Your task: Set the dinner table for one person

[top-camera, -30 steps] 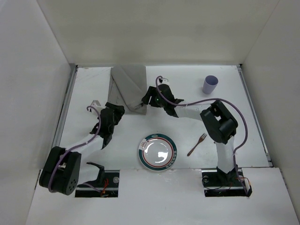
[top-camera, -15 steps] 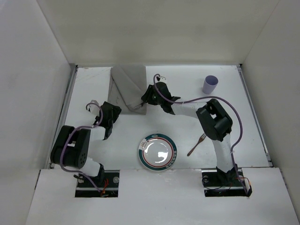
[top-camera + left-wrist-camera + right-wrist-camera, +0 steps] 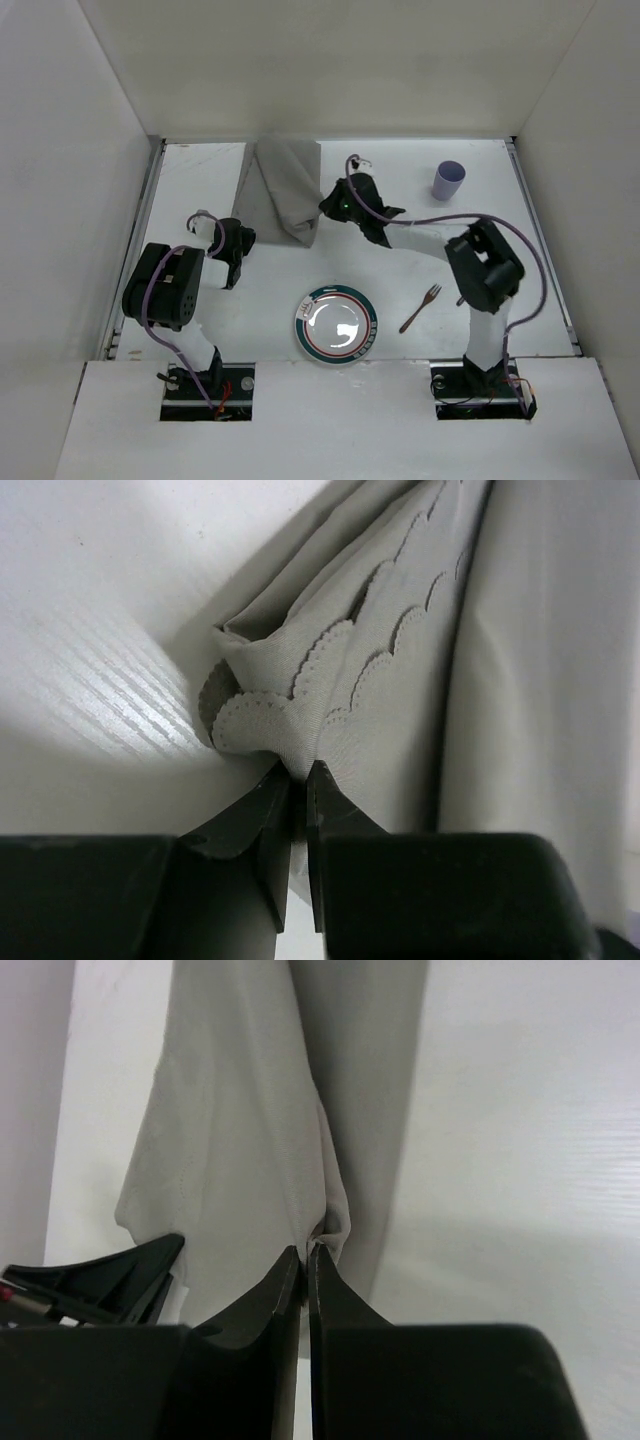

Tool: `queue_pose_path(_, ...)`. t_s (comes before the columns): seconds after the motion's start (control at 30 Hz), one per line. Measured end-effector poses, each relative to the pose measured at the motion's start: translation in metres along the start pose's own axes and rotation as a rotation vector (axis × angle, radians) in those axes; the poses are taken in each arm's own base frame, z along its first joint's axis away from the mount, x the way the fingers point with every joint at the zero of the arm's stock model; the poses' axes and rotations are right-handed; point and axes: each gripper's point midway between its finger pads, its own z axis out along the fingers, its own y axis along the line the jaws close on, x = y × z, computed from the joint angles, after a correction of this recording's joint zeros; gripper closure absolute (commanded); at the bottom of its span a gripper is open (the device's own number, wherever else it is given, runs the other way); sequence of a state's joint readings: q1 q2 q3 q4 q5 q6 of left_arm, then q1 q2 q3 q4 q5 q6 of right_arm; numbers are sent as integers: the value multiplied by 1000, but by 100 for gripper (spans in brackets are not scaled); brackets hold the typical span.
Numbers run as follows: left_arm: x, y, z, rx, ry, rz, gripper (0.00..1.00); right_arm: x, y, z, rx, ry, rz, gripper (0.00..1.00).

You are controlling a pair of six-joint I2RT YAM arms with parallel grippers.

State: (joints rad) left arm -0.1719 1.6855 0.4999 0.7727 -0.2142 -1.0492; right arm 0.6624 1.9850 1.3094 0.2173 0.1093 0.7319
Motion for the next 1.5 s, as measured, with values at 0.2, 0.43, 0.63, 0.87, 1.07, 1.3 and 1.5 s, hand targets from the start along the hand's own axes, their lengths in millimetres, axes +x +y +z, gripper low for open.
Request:
queue_pose_path(0.2, 0, -2, 1, 8, -1, -12, 98, -62, -38, -108, 76, -202, 21, 93)
queue_pose_path(0.43, 3, 0, -4, 15, 5, -15, 98, 3, -141, -158, 333, -134, 48, 92)
queue_pose_path(0.63, 12, 6, -26, 27, 41, -3, 99, 47, -177, -166, 454, 0, 50, 89)
queue_pose_path(0.87, 7, 17, -61, 19, 13, 27, 95, 39, -173, -175, 453, -17, 50, 72)
queue_pose_path(1.07, 6, 24, -77, -6, -29, 81, 74, 24, -193, -182, 510, -47, 46, 58)
queue_pose_path(1.3, -1, 21, -105, 22, -62, 126, 51, 17, -189, -184, 506, -59, 4, 37)
queue_pose_path(1.5, -18, 16, -119, 27, -142, 161, 41, 32, -188, -175, 497, -6, -8, 38)
